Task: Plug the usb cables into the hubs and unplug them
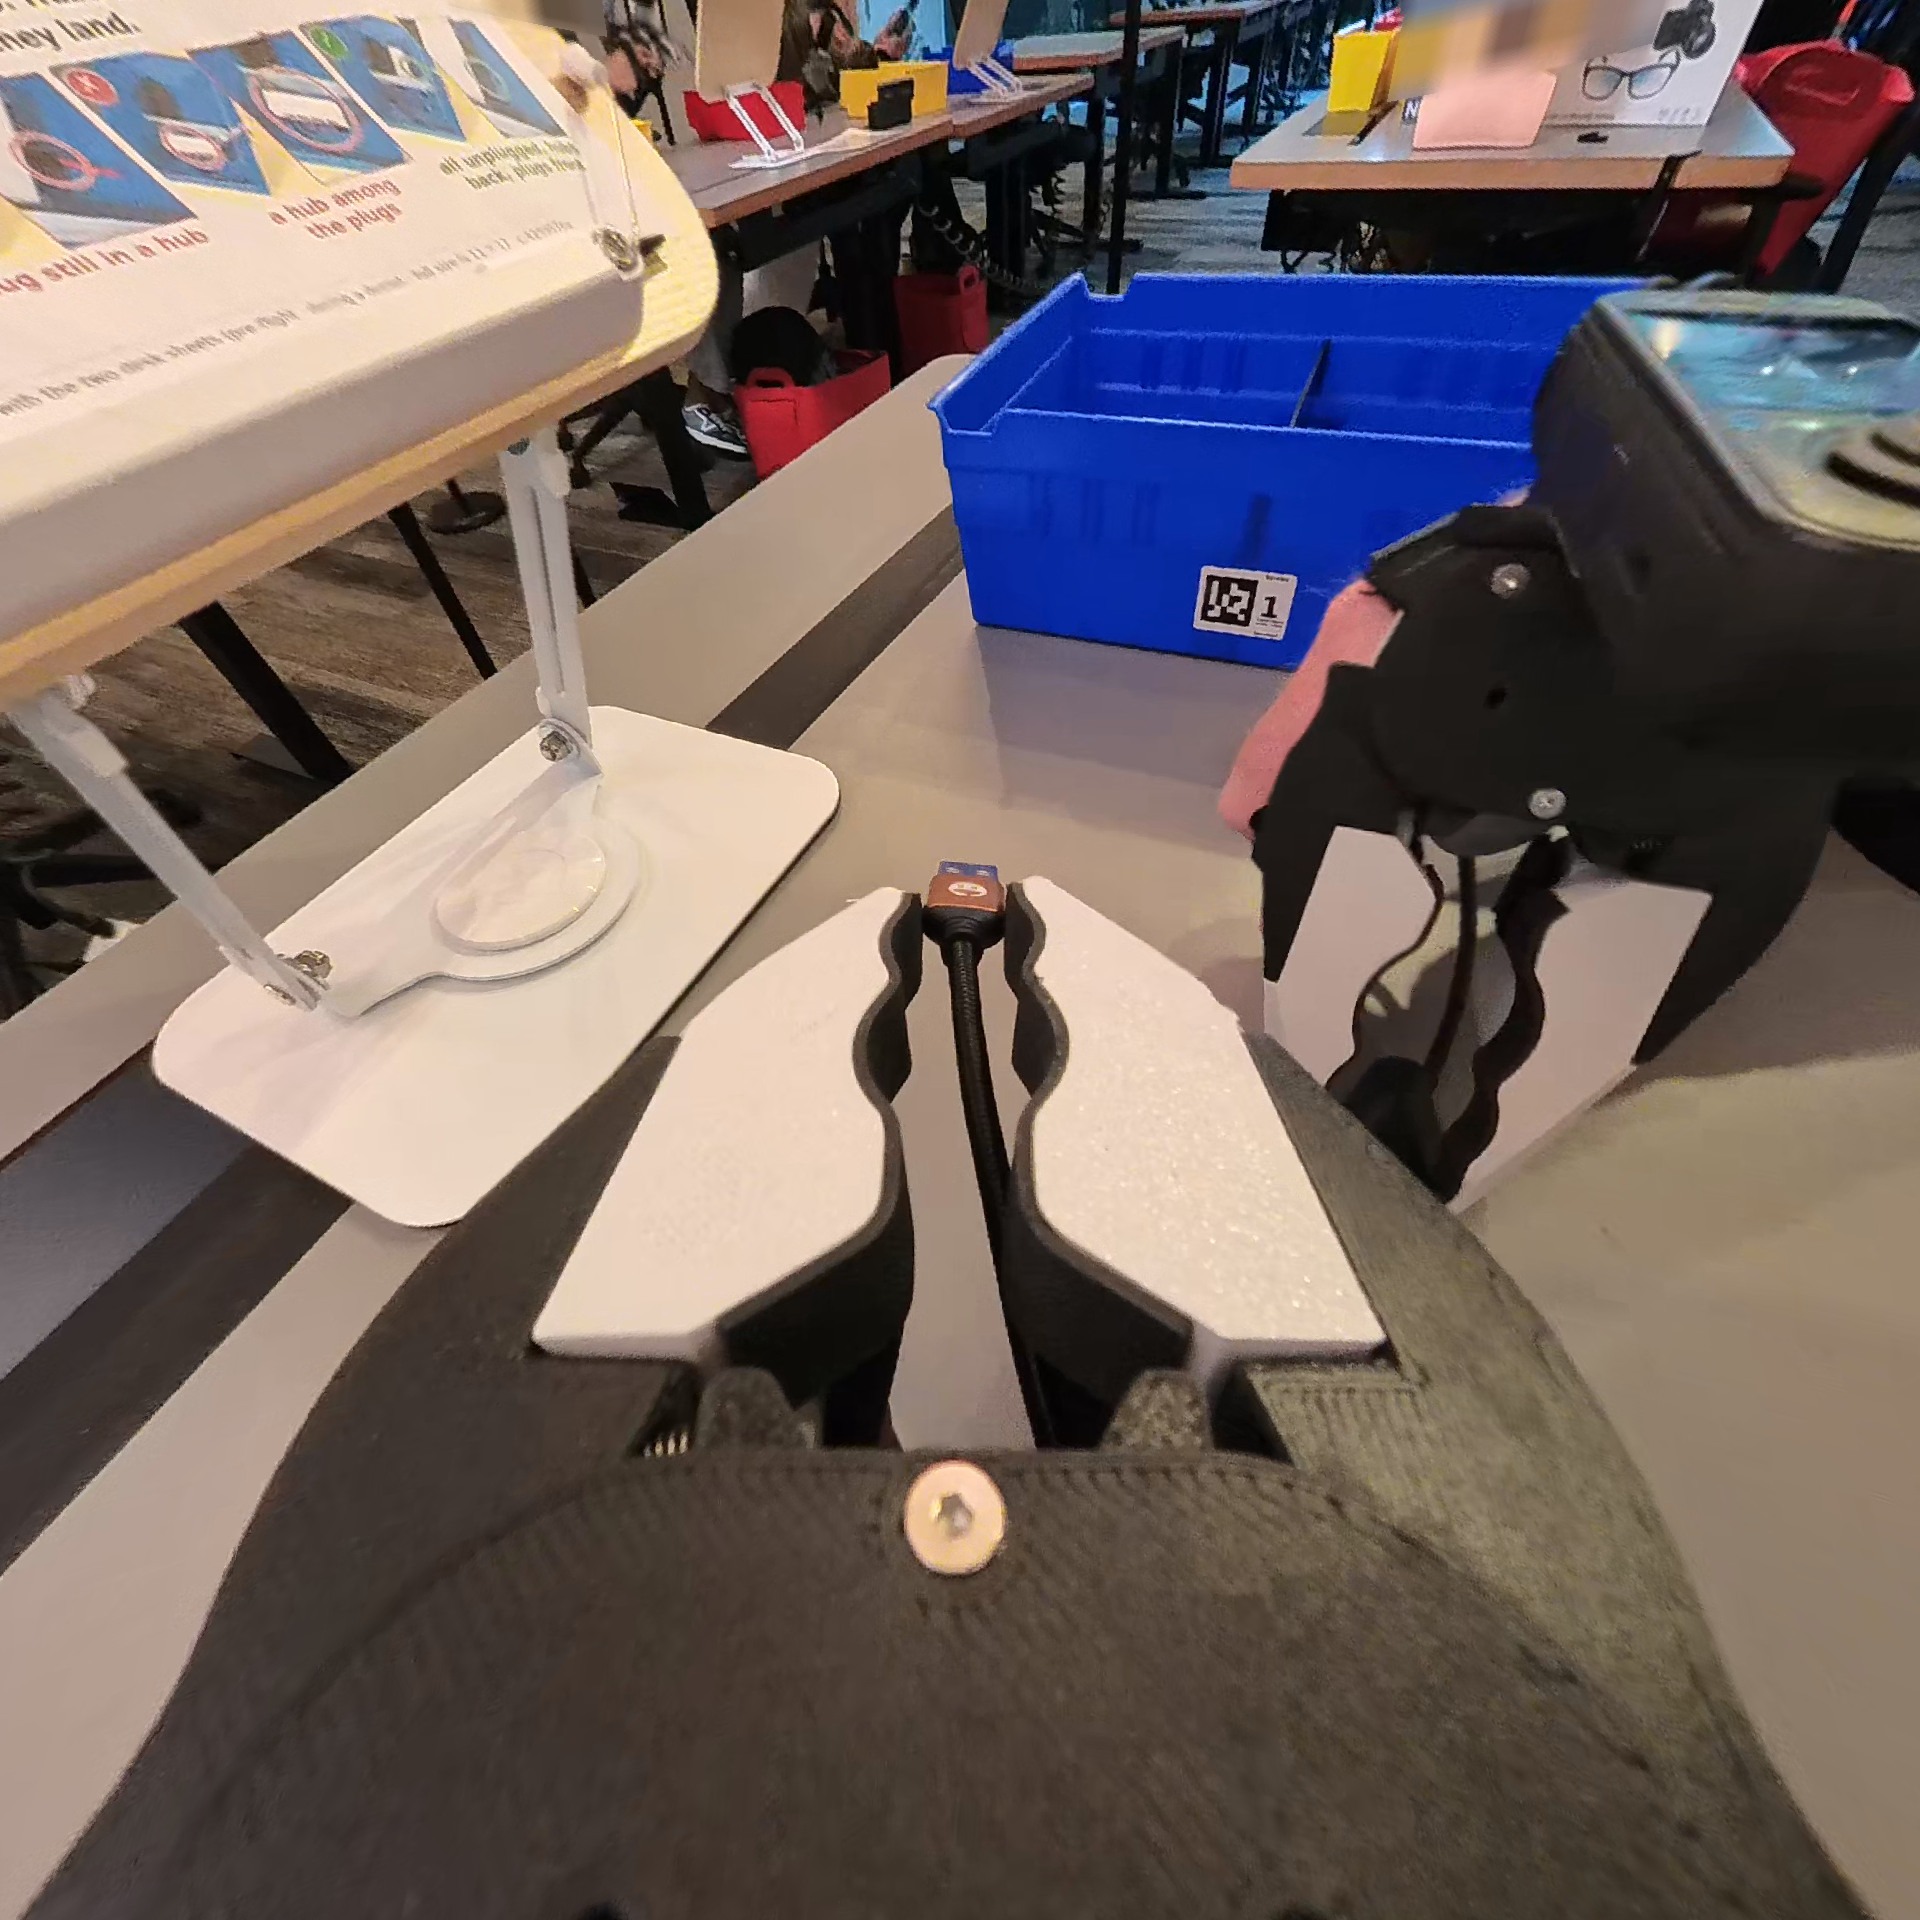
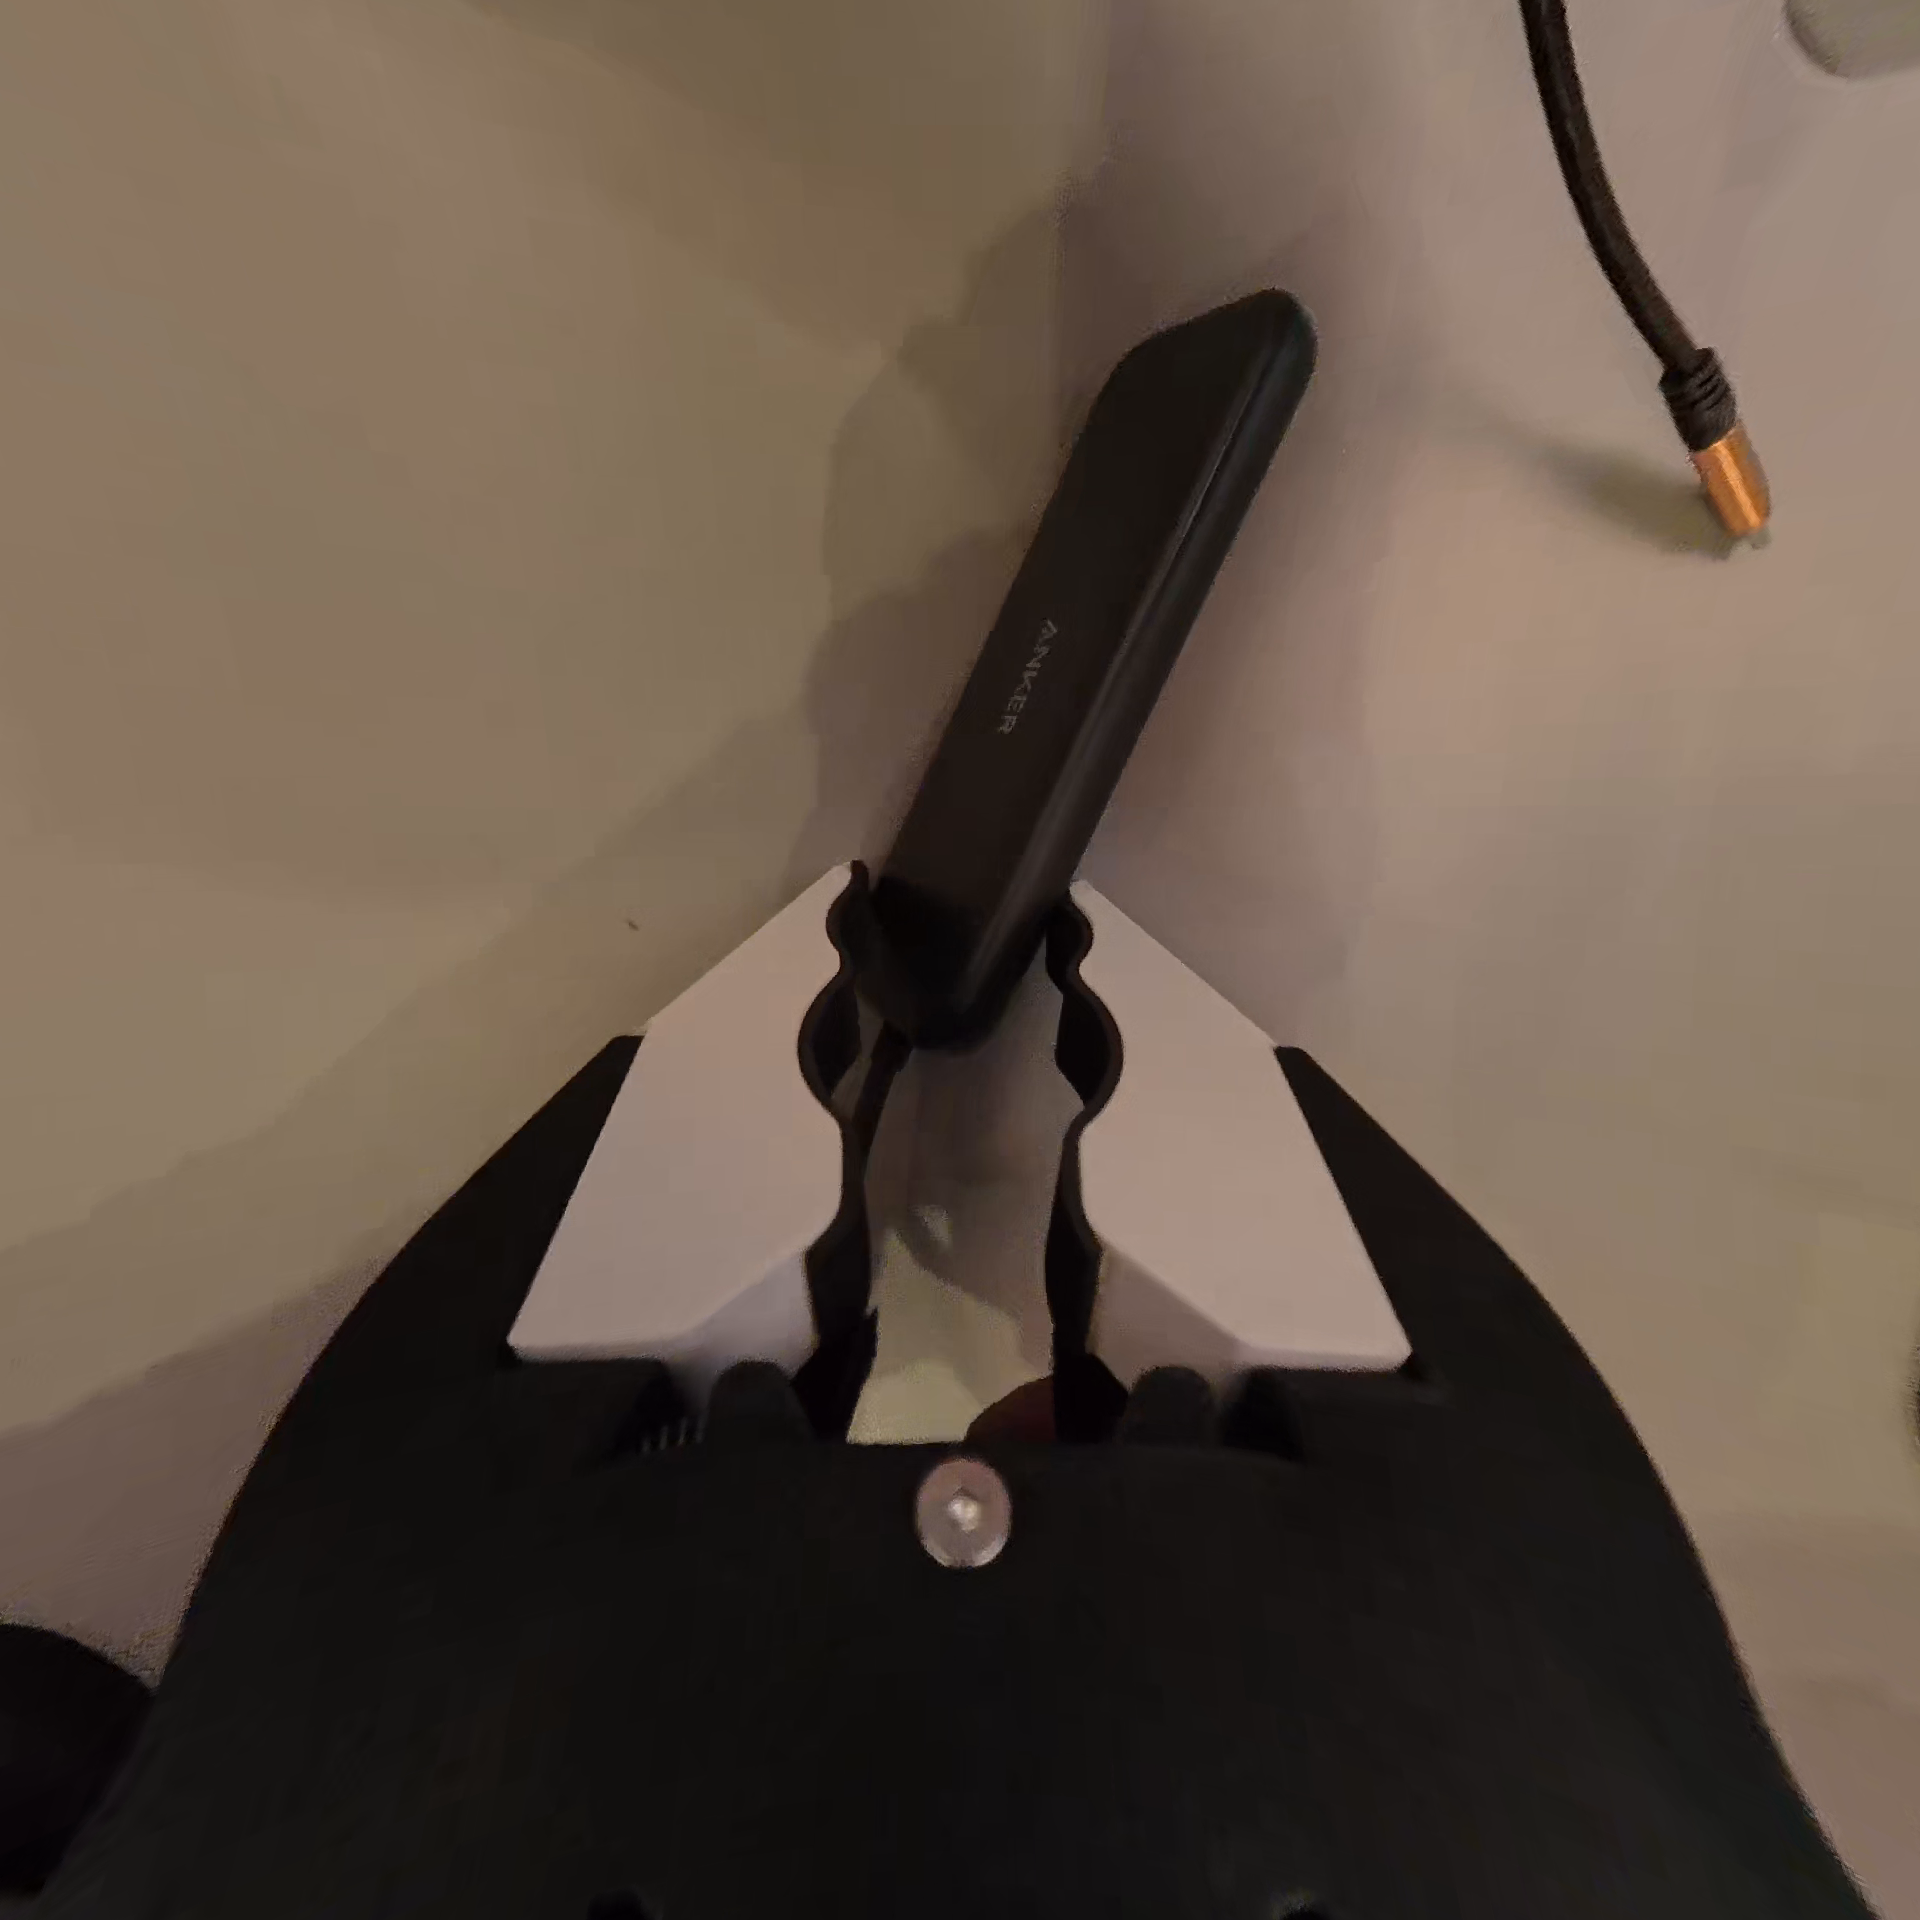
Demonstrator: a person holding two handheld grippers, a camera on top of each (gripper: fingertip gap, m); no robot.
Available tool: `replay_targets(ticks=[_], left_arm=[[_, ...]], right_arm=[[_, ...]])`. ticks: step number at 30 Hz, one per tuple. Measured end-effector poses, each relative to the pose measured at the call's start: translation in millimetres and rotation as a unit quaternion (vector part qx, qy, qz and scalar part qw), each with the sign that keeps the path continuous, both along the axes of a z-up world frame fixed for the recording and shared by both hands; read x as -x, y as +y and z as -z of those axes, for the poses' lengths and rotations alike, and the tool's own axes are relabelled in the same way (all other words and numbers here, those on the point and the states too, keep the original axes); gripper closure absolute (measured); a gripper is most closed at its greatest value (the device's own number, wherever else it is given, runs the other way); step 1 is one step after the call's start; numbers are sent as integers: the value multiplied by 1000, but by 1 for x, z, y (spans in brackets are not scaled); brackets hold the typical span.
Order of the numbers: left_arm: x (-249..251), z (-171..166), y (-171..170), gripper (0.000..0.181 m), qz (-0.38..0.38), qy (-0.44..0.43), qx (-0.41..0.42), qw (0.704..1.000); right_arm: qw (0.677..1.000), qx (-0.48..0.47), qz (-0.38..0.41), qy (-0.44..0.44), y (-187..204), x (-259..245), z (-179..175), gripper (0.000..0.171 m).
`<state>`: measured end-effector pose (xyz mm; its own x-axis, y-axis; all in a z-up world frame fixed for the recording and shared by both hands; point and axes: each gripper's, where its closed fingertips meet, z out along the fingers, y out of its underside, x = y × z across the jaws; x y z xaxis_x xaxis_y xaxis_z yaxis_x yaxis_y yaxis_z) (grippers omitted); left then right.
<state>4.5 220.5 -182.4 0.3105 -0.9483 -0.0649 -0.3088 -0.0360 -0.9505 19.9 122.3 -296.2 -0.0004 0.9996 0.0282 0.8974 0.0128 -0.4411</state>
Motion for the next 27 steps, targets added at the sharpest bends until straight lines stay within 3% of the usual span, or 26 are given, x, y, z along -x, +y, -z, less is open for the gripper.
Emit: replay_targets(ticks=[6, 14, 19, 20, 22, 27], left_arm=[[5, -3, 4, 166, -7, -6, -2, 1000], [9, -5, 7, 166, -14, -9, -3, 1000], [12, -4, 9, 166, -18, -4, -8, 1000], [12, -4, 10, 166, -19, -2, -9, 1000], [12, -4, 9, 166, -17, -2, -9, 1000], [10, -2, 8, 166, -15, 3, -9, 1000]], right_arm=[[999, -38, 8, -9, 5, 3, -2, 129], [997, -78, 6, -19, 8, 9, -3, 134], [999, -40, 7, 9, 4, 11, -5, 137], [999, -22, 8, 27, 2, 12, -8, 139], [997, 19, 10, 73, -3, 17, -19, 162], [997, 21, 13, 76, 2, 8, -16, 162]])
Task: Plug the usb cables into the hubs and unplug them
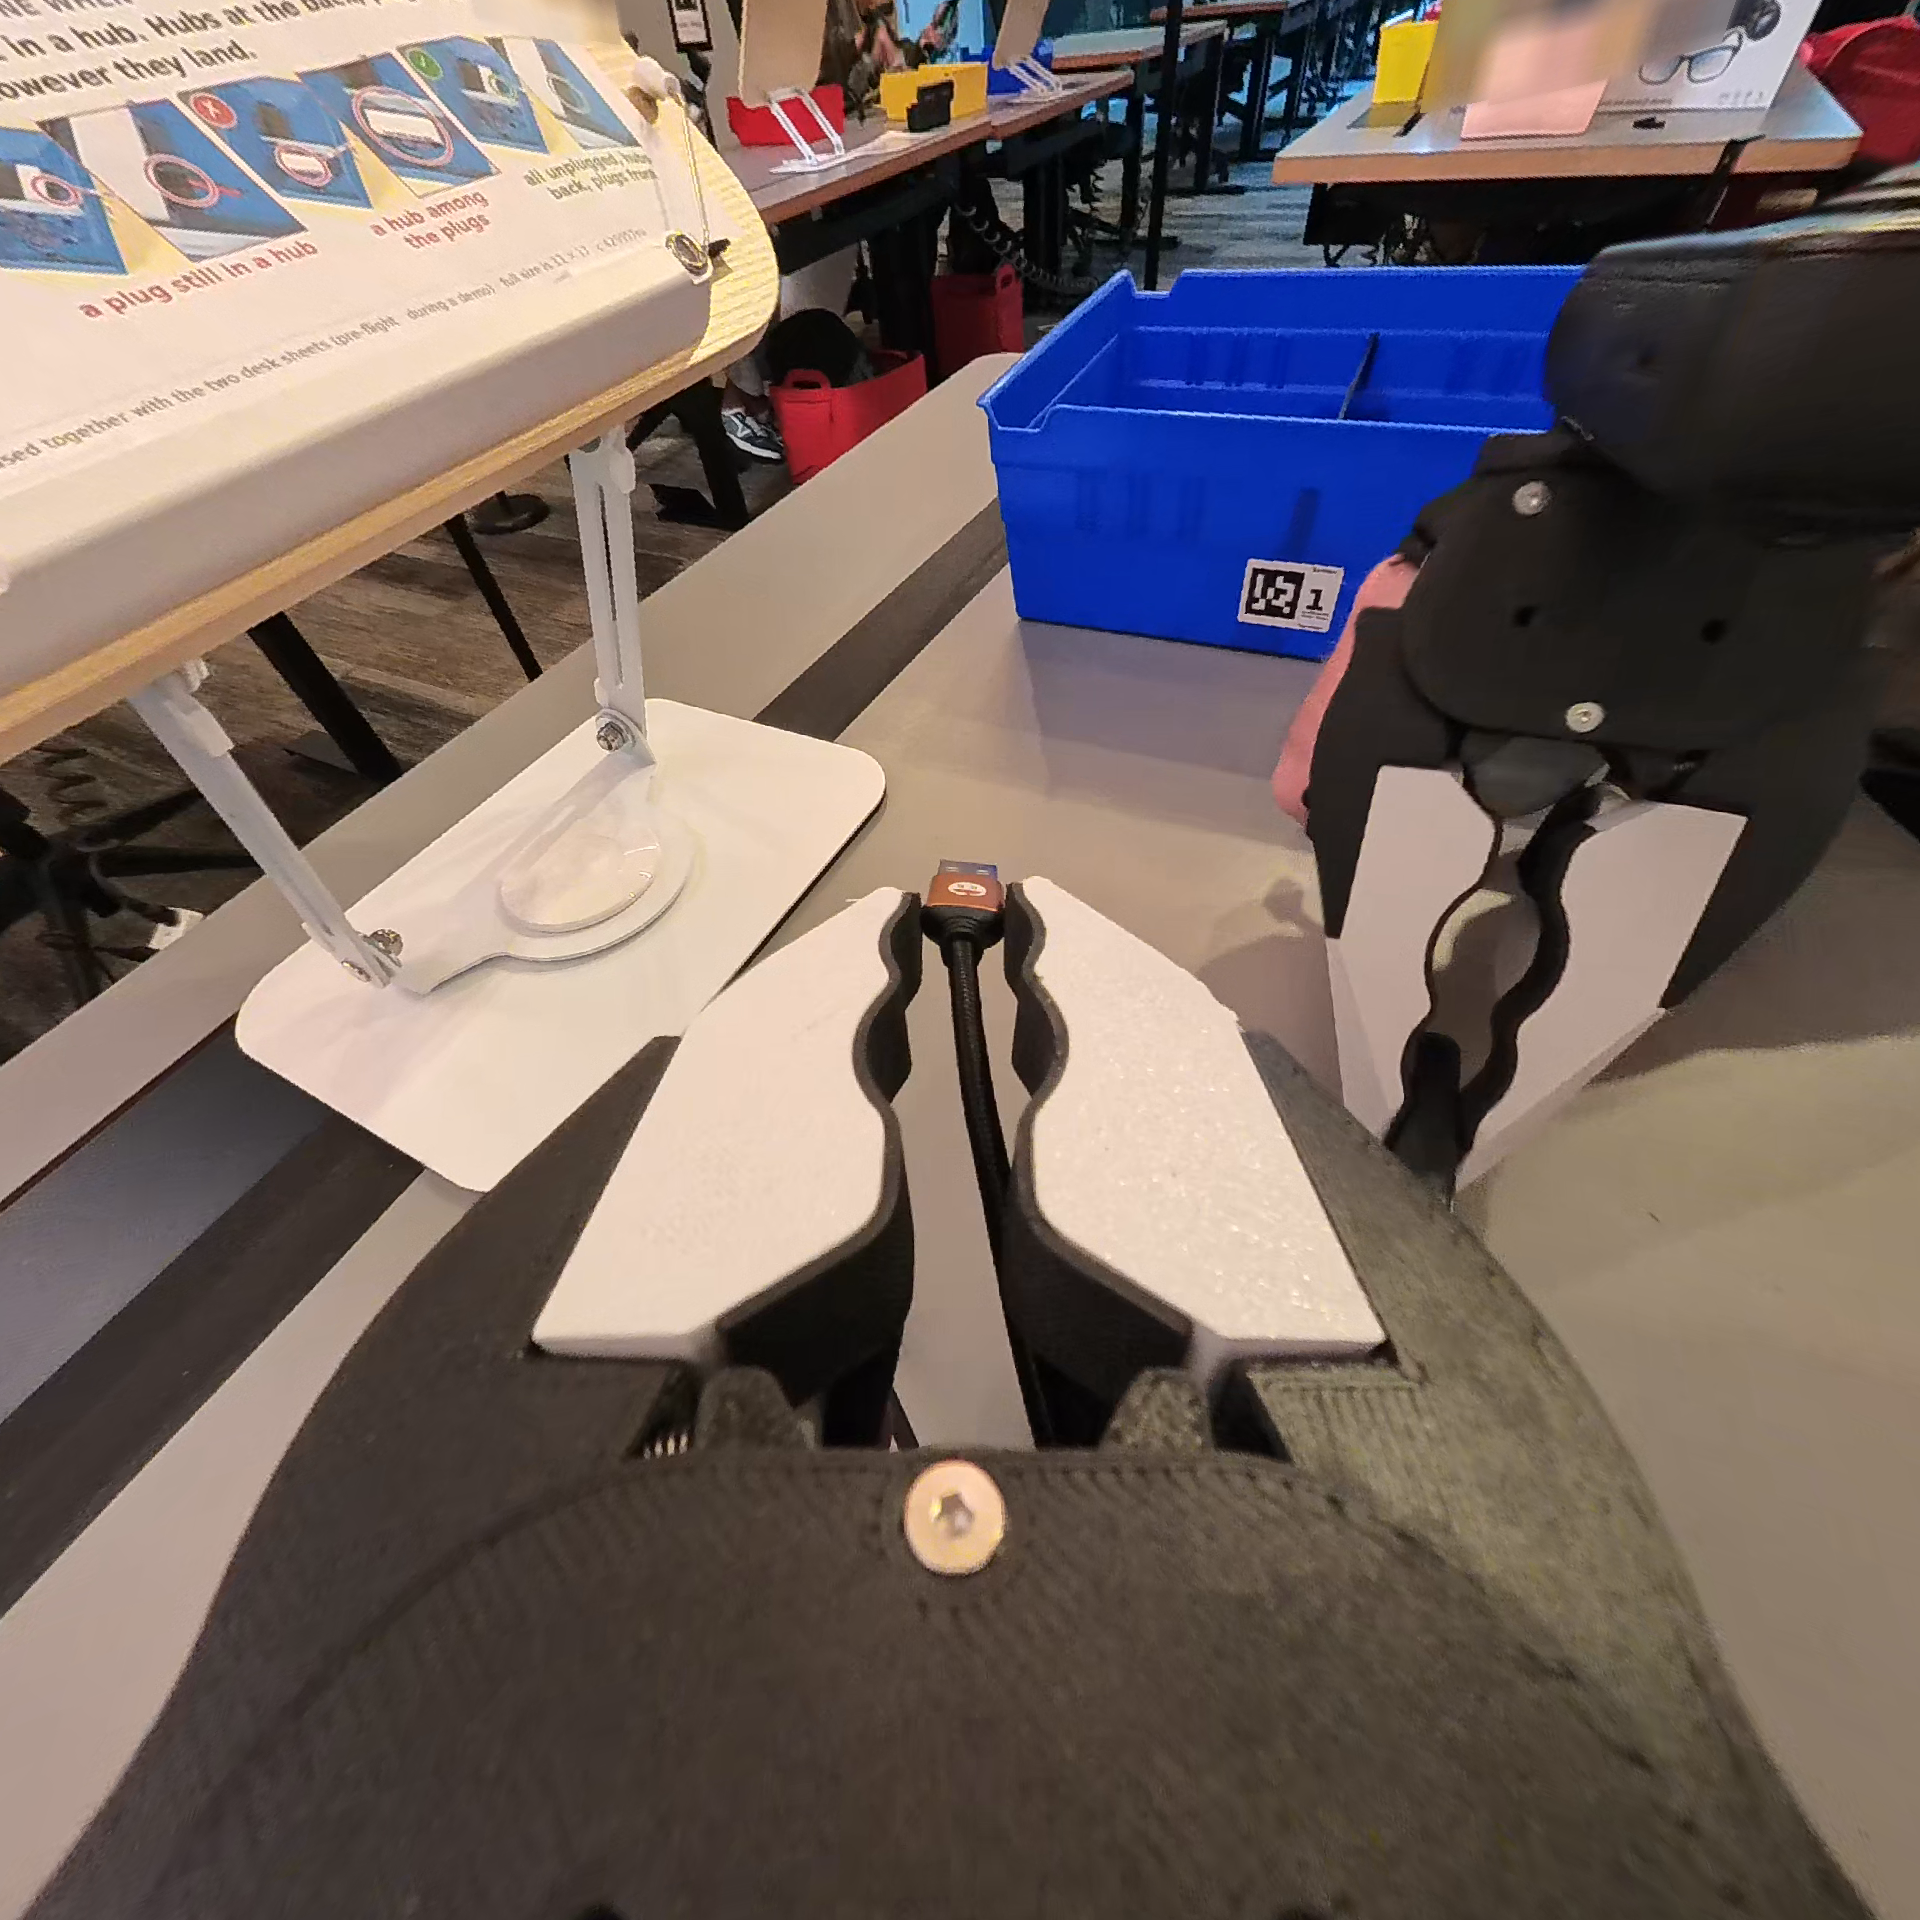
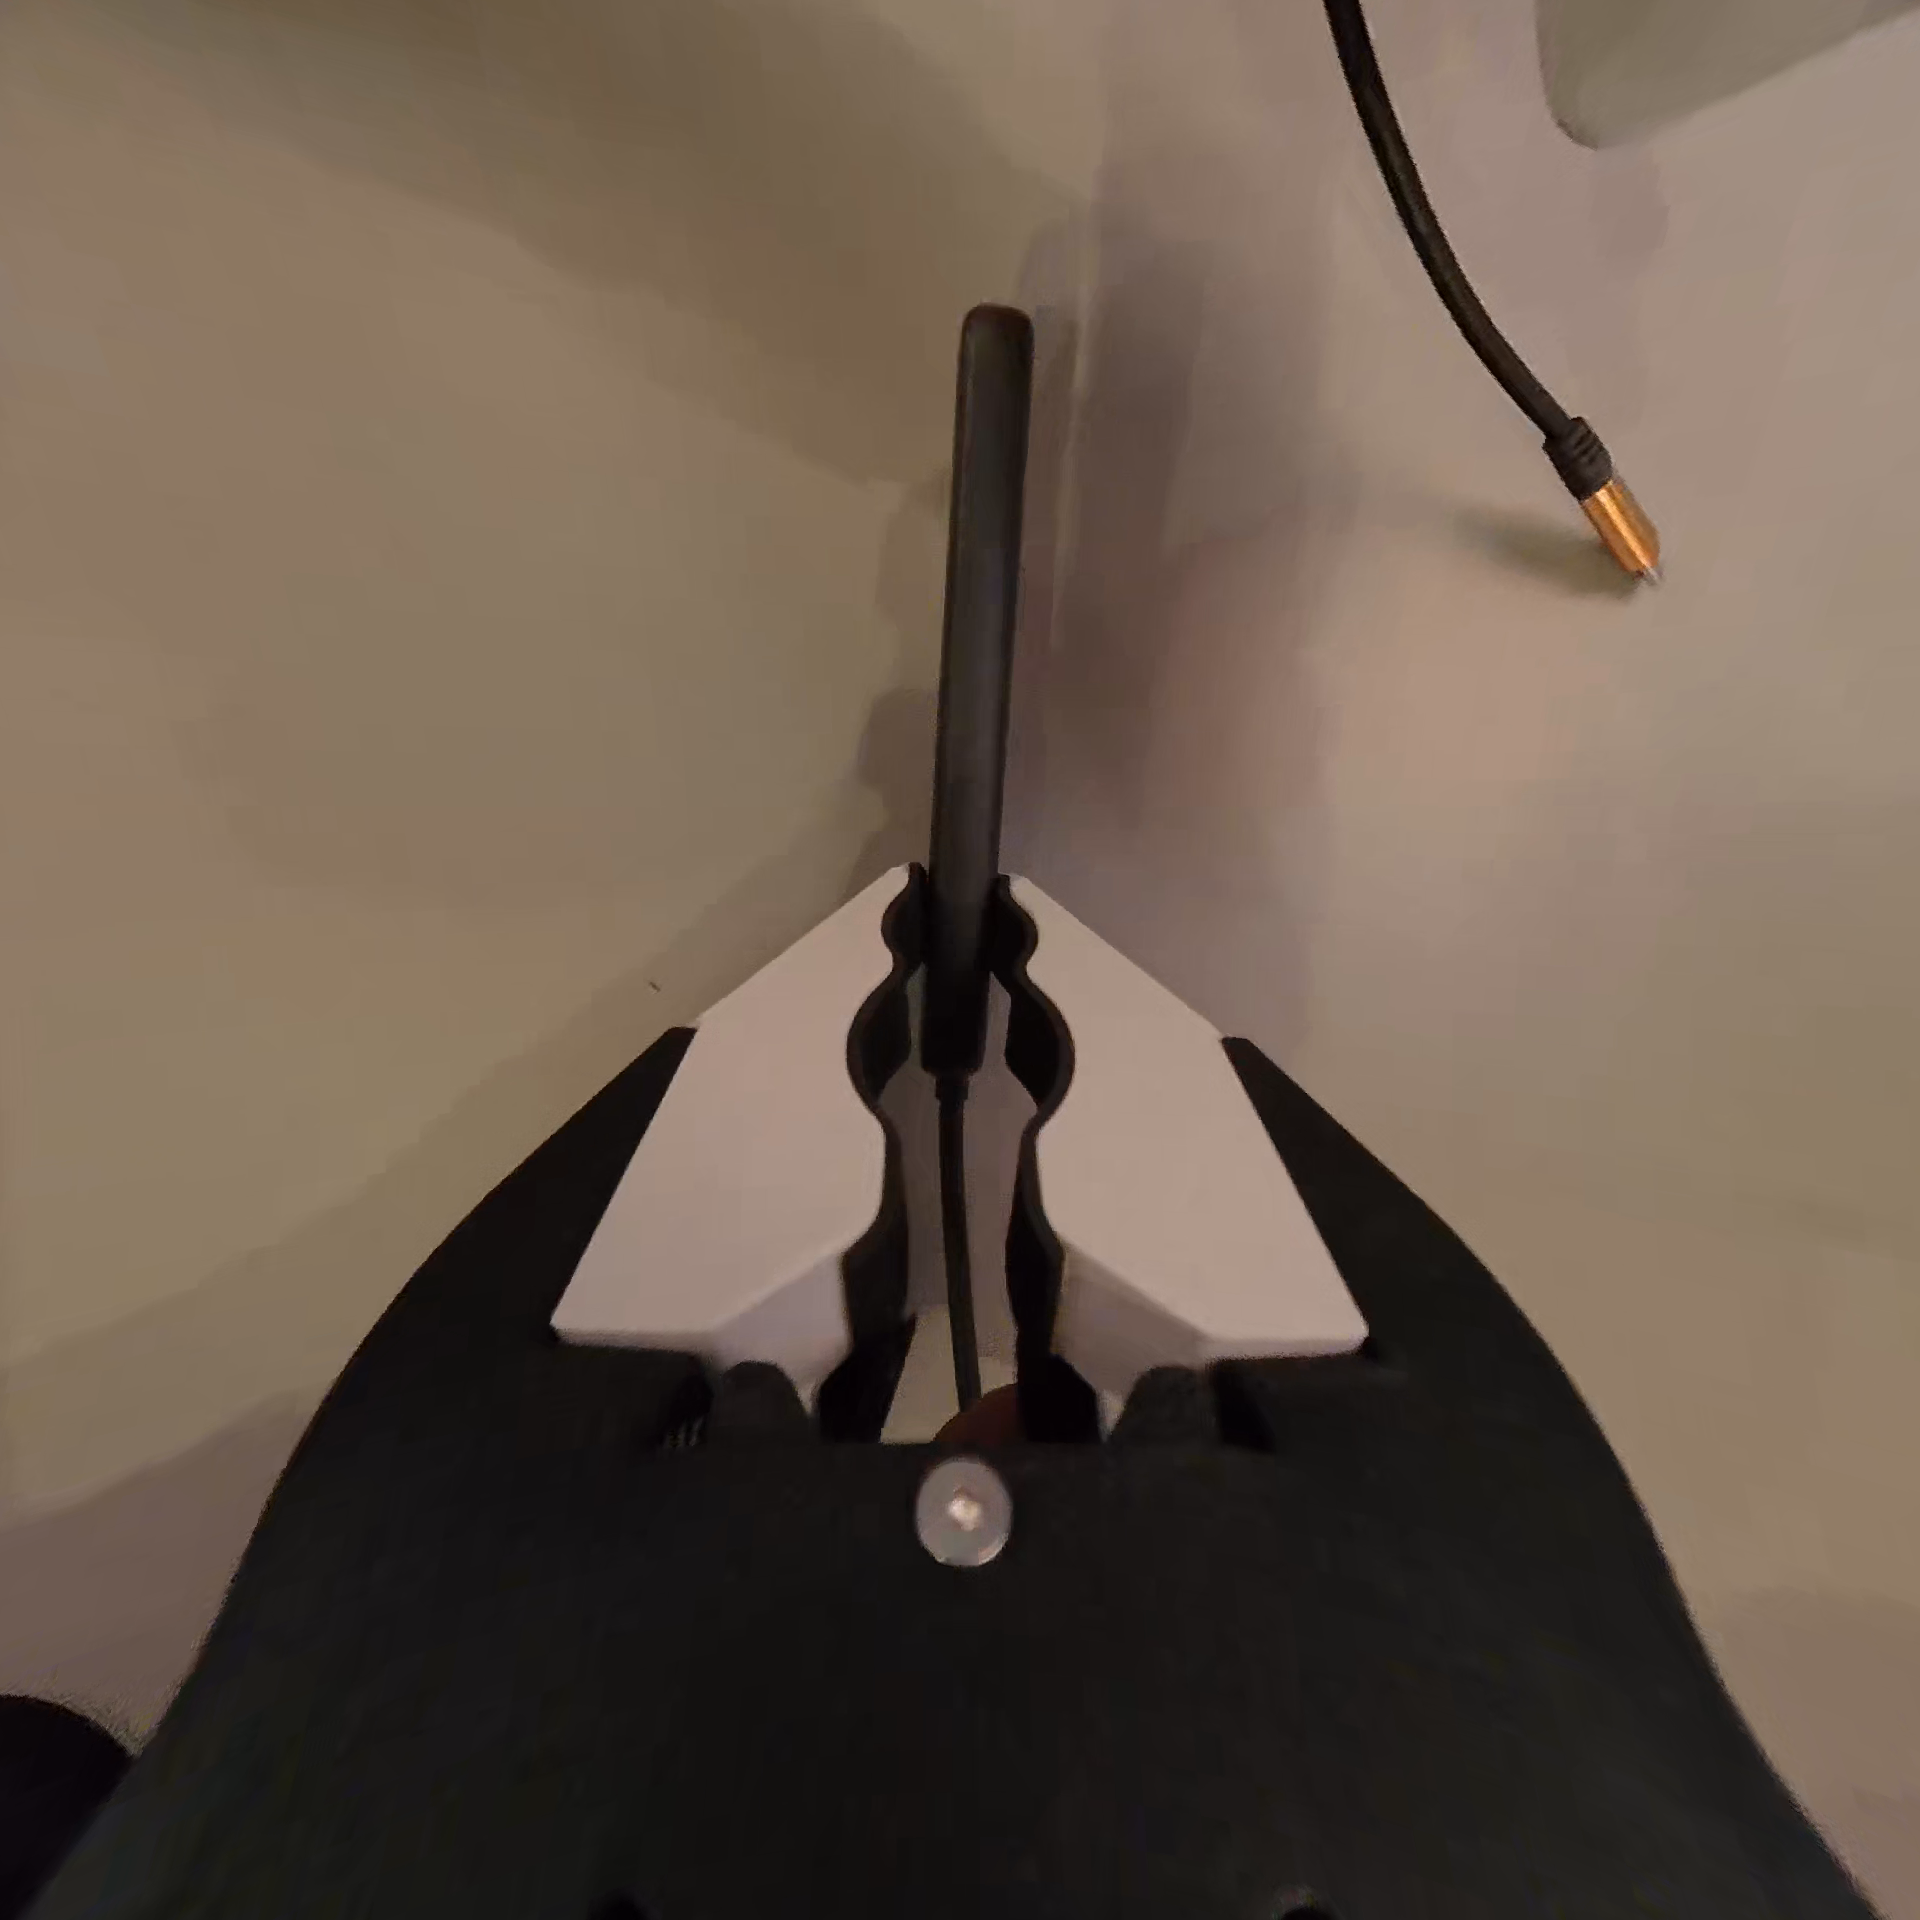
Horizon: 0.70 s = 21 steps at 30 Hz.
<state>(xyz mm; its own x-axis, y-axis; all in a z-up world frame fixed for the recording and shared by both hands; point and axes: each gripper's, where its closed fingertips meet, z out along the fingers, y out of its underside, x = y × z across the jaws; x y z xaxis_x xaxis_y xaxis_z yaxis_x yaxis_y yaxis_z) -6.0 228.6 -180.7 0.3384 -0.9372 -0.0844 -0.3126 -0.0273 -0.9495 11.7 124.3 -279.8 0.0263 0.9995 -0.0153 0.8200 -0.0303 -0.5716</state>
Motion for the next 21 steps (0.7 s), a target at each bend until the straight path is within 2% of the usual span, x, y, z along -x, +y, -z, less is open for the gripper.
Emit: replay_targets(ticks=[3, 6, 10, 14, 16, 21], left_arm=[[0, 1, 0, 166, -1, 2, -2, 1000], [1, 1, 1, 166, -2, 2, -1, 1000], [2, 1, 2, 166, -2, 1, 0, 1000], [3, 0, 2, 166, -4, -1, 0, 1000], [3, 0, 3, 166, -4, -1, 0, 1000], [3, 1, 3, 166, -5, 0, 0, 1000]], right_arm=[[999, -31, 2, -25, 4, -2, 5, 158], [998, -40, -4, -49, 4, -3, 16, 137], [996, -63, 1, -57, 9, -4, 14, 130], [993, -88, -1, -74, 10, -4, 13, 126], [993, -91, 1, -78, 10, -4, 13, 131], [994, -71, 41, -78, 15, -7, 14, 127]])
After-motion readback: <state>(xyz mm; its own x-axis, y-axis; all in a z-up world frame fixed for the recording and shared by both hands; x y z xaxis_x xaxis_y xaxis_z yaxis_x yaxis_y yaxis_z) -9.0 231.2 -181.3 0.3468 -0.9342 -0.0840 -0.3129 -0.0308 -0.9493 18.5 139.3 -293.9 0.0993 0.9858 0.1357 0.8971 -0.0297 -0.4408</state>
